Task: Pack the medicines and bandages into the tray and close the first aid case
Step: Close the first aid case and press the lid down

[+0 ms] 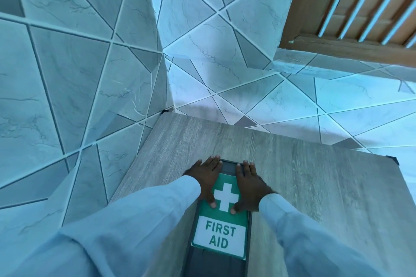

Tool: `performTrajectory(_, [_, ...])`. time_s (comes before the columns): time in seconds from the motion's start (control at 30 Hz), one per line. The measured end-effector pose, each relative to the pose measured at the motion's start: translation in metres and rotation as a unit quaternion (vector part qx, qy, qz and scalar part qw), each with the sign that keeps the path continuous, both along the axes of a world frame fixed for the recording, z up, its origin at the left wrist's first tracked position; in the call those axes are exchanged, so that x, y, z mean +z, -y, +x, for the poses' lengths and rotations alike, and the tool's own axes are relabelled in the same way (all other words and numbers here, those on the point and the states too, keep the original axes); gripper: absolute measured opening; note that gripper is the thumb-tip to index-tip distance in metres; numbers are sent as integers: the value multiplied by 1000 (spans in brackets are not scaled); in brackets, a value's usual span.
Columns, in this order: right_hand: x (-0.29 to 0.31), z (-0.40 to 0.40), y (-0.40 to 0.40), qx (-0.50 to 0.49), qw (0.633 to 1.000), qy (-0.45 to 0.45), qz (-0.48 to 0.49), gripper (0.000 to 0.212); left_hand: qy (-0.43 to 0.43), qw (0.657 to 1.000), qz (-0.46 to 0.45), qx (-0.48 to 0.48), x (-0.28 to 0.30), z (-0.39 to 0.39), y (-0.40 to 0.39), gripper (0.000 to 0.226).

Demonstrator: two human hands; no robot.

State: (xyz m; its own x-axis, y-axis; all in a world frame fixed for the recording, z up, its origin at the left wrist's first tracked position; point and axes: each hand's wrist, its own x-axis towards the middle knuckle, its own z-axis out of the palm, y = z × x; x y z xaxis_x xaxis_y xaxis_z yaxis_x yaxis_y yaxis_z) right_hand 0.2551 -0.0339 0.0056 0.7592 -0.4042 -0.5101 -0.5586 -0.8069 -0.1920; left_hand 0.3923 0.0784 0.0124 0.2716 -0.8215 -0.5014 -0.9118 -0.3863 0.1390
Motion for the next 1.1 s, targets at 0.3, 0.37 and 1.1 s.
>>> performTrajectory(0.3, [-31,-54,-85,-141,979,140,-45,91,-51,990,-111,70,-8,-47,-82,80])
performTrajectory(0.37, [-44,-65,-105,-167,973,149,-59,86,-53,987,-117,95,-21,-59,-97,75])
performTrajectory(1.1, [-55,-164,-255,-134,975,138,-108,77,70,986,-153,-5,-52,-159,-242,69])
